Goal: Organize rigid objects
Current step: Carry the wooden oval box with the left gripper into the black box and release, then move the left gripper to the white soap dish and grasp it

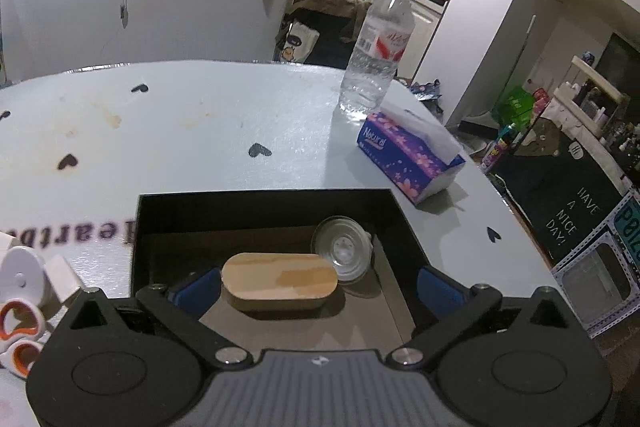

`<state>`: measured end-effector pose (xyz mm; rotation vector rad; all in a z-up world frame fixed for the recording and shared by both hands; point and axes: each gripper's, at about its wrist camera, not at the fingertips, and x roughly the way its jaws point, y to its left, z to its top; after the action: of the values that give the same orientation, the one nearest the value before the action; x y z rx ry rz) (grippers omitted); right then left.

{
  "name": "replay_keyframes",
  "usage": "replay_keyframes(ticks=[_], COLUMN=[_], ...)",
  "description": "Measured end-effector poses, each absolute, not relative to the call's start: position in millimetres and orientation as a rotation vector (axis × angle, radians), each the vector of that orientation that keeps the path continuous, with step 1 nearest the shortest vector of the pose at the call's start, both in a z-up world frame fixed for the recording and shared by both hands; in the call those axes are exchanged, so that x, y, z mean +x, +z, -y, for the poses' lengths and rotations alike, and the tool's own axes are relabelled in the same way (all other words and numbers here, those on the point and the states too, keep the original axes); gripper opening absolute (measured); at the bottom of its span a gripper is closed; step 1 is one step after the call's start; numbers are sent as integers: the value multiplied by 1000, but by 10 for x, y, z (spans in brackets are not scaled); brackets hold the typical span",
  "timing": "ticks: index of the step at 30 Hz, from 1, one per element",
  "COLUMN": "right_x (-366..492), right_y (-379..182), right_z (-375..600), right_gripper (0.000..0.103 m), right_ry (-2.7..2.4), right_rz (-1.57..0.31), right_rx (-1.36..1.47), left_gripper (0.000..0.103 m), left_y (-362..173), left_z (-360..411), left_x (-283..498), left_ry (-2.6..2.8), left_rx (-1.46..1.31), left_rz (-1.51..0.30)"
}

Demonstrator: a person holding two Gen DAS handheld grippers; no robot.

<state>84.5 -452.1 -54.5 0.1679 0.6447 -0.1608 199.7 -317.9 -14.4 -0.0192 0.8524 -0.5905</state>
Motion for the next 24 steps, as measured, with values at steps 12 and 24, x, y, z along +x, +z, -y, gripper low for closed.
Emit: replay_keyframes(ticks=[12, 24], right_x=[828, 819], right_y=[-537, -525], right_z=[4517, 4510], right_gripper=[7, 7], right_ry=[-165, -167], right_rz=[-645, -643], right_rx=[167, 163], left_gripper=[103, 103], left_y=[5, -54], left_z=[2852, 2291], left_x=[1585, 1218], left_ry=[-613, -558], left_rx=[19, 32], left_rz=[-774, -680])
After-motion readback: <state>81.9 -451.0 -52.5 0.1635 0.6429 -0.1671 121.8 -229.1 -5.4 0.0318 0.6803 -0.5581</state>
